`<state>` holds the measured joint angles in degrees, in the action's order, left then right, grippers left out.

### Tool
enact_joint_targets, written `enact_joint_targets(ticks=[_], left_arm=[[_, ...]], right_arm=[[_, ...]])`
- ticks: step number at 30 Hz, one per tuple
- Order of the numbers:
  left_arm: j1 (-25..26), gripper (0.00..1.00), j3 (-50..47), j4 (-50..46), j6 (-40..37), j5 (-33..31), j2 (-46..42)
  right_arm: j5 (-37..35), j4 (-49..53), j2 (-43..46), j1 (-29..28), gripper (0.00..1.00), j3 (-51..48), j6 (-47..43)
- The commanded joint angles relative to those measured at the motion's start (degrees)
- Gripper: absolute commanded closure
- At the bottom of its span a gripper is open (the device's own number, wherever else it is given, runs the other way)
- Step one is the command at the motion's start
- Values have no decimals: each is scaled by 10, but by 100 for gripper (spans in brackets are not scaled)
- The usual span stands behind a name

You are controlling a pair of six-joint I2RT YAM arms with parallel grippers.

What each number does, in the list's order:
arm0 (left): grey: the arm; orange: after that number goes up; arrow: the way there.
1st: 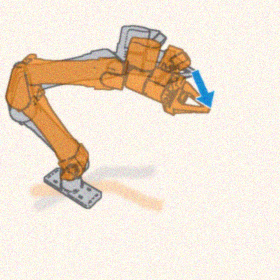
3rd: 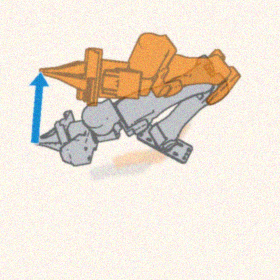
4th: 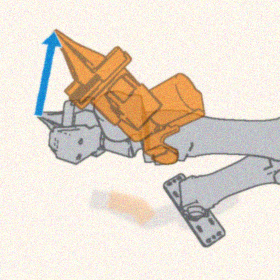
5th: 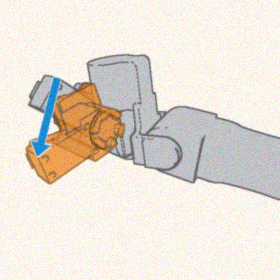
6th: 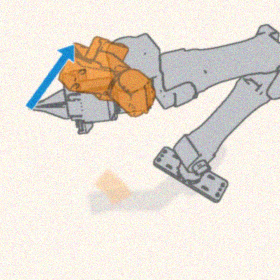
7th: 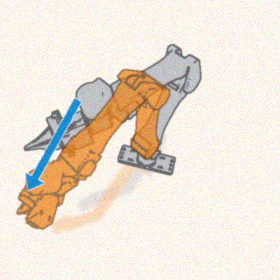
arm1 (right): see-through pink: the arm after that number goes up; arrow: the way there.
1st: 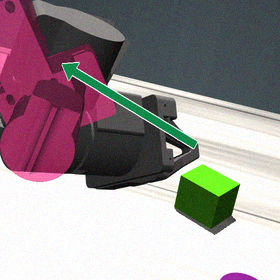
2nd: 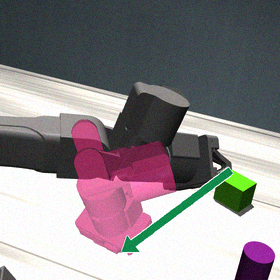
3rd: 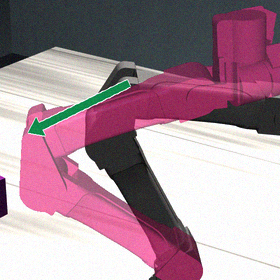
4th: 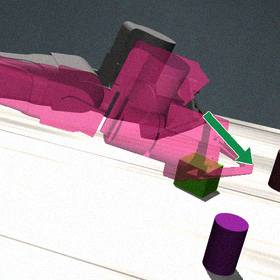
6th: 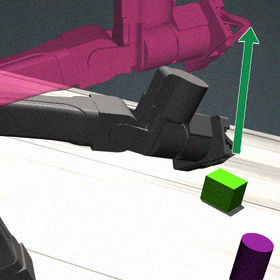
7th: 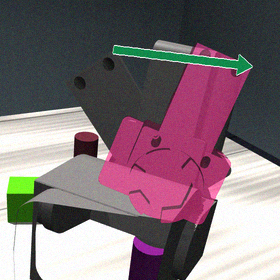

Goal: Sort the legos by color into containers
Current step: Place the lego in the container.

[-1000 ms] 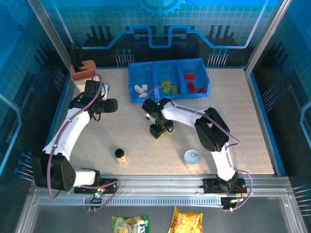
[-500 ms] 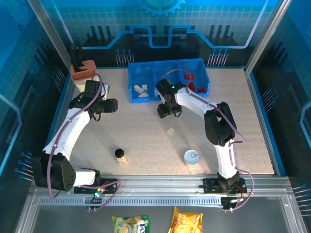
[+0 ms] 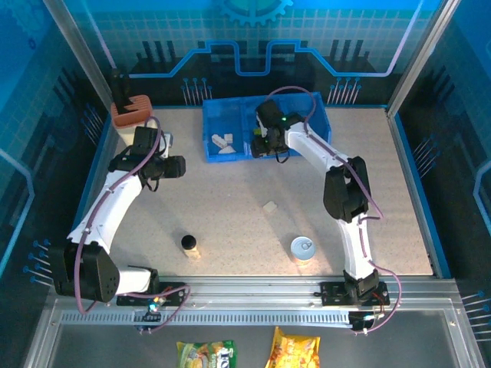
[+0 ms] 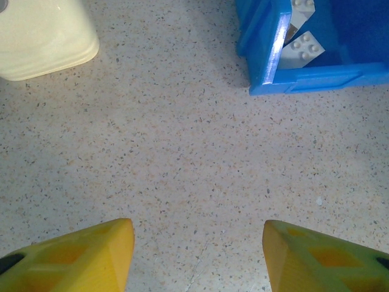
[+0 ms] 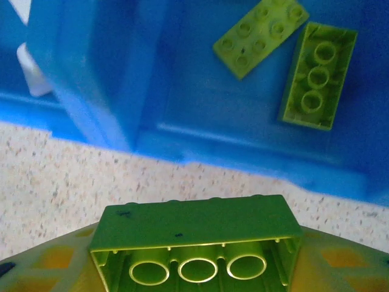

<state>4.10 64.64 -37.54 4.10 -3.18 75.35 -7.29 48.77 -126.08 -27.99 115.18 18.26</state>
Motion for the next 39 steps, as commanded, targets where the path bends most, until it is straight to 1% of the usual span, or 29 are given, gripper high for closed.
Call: enact_joint_targets(ticks=[1,7,8,17,21,26,33,39], left_arm=[[-9,41,-6,3,-10,-5,-5],[-11,41,-5,2,-10,-6,-3],[-11,41,-6,2,-10,-5,-3],[-11,41,-7,2,-10,-7,-2],[-11,41,-6,3,-9,-6,-1],[-11,41,-6,2,-9,-6,-1],[-11,41,-6,2,-9,-7,-3],[-11,41,-7,2,-9,-5,-6]], right_arm=[[-5,4,-34,13,39,46,12],[-7,2,-69,21,38,90,26],[-9,1,-87,22,38,95,26],[-18,-2,-113,32,33,106,37],[-20,-1,-107,32,28,106,36],[-27,3,-99,33,25,110,32],[-27,11,-76,32,25,103,26],[-23,18,-27,25,26,69,11]])
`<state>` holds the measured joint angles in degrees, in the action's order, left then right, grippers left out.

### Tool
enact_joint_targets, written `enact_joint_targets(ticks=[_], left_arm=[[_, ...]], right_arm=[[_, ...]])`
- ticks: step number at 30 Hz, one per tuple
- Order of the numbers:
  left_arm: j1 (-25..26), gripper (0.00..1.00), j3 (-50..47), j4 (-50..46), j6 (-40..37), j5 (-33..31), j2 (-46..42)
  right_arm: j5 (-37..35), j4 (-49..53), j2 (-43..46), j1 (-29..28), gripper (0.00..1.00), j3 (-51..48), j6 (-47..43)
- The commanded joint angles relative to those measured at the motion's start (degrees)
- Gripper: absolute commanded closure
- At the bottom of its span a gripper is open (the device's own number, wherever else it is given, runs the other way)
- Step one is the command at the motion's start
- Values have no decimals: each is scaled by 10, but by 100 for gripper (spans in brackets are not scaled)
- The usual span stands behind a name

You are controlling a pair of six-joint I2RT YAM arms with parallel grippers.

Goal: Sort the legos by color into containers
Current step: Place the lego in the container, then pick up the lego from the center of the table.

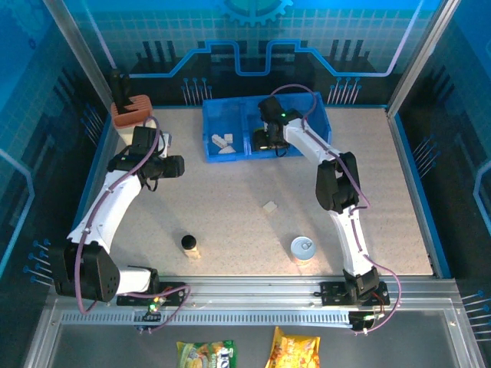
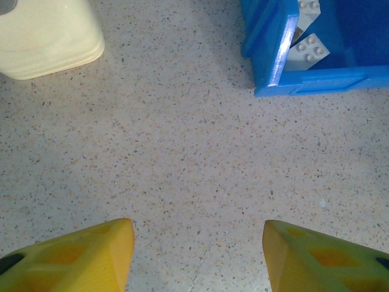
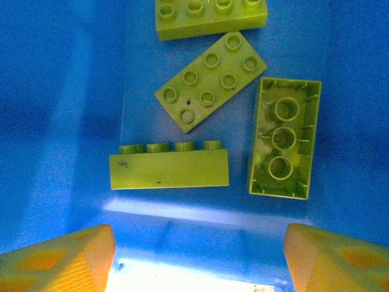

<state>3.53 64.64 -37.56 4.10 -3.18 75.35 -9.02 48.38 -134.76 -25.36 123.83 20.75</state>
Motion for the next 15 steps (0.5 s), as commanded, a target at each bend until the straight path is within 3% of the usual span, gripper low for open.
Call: enact_joint_targets(ticks=[1,15], left_arm=[[-5,41,-7,2,-9,-5,-6],[-5,41,-7,3,-6,6,-7]], right_arm=[[-4,24,67,-2,26,-25,-17],[24,67,169,-50,30,-171,-90]])
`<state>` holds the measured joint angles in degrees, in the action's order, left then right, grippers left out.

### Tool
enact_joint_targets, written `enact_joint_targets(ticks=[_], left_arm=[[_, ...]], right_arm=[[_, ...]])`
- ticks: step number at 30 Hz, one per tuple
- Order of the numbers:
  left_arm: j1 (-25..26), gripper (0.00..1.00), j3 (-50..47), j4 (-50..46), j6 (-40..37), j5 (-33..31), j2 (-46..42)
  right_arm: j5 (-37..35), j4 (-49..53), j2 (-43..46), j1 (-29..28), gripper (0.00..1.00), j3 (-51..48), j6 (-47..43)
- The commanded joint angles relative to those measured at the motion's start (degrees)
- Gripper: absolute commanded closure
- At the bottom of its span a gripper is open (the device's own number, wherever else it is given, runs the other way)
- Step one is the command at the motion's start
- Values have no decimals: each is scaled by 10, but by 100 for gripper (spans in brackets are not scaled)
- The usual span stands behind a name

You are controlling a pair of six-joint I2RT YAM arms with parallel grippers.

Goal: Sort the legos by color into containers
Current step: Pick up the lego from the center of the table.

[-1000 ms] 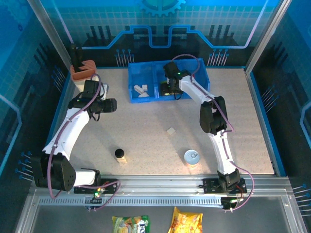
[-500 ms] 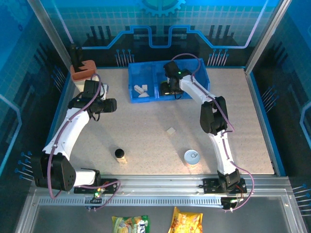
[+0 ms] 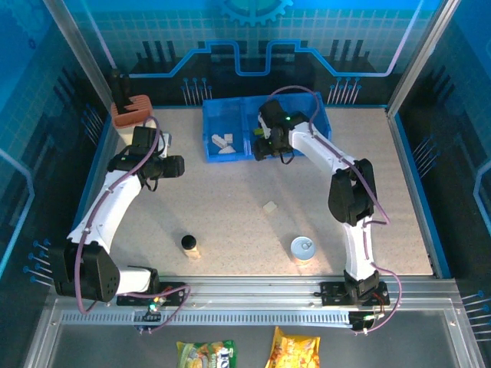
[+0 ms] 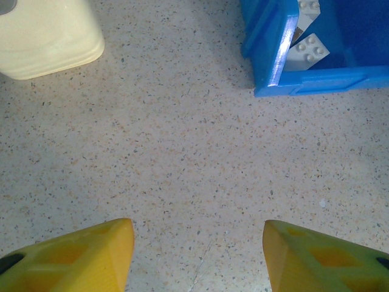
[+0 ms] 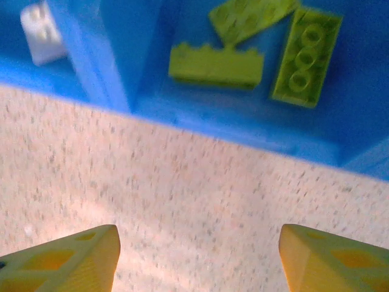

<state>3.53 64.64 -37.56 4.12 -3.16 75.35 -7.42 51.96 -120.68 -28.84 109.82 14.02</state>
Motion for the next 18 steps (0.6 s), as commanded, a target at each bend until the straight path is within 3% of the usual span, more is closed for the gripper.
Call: enact_joint_targets(ticks=[1,10,18], left_arm=[[-5,41,-7,4,-5,8,-6],[29,40,21,-22,11,10,17],[106,40,62,-60,27,1,49]], right_arm=[[8,31,38,-20,30,-47,-24],[13,-5,126,-43,31,-204,-10],[14,-50,216,-3,33,-320,9]])
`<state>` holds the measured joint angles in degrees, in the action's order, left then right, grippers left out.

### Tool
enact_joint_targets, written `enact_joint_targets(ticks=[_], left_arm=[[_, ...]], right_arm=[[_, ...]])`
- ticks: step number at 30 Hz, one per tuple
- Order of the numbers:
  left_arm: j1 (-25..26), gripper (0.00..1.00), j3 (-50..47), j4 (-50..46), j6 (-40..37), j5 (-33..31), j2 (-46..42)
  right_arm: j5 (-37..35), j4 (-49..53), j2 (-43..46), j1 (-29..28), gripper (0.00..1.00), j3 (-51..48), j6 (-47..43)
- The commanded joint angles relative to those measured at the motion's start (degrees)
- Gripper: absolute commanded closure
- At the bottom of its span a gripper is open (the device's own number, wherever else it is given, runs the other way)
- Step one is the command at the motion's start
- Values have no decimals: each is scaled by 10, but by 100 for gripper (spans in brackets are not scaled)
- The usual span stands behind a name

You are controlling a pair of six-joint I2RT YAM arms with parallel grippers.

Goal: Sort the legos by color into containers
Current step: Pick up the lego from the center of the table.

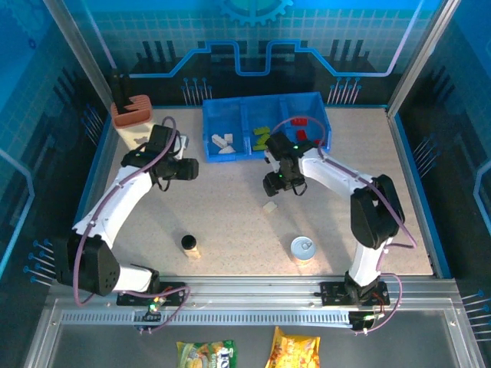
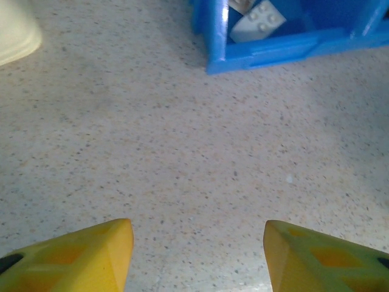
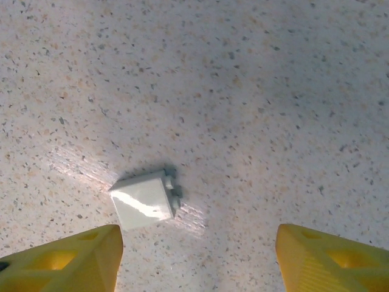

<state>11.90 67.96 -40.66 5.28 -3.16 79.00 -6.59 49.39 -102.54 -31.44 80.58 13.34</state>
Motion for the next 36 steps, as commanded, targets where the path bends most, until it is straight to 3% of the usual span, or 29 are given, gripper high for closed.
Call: enact_joint_targets(ticks=[1,8,15,25,36], left_arm=[[34,40,36,-35,17,0,20],[111,40,84,-62,48,-2,65],[198,40,124,-66,77,-12,123],[293,40,170,-54,107,-5,219],[363,38,290,-114,86,-19,365]], right_arm=[[9,-33,46,33,34,-43,22],[53,-81,108,115,43,-127,57],[117,-99,155,186,54,-173,28],[179,-116,214,257,59,-227,7],[185,-92,243,286,58,-226,-4]])
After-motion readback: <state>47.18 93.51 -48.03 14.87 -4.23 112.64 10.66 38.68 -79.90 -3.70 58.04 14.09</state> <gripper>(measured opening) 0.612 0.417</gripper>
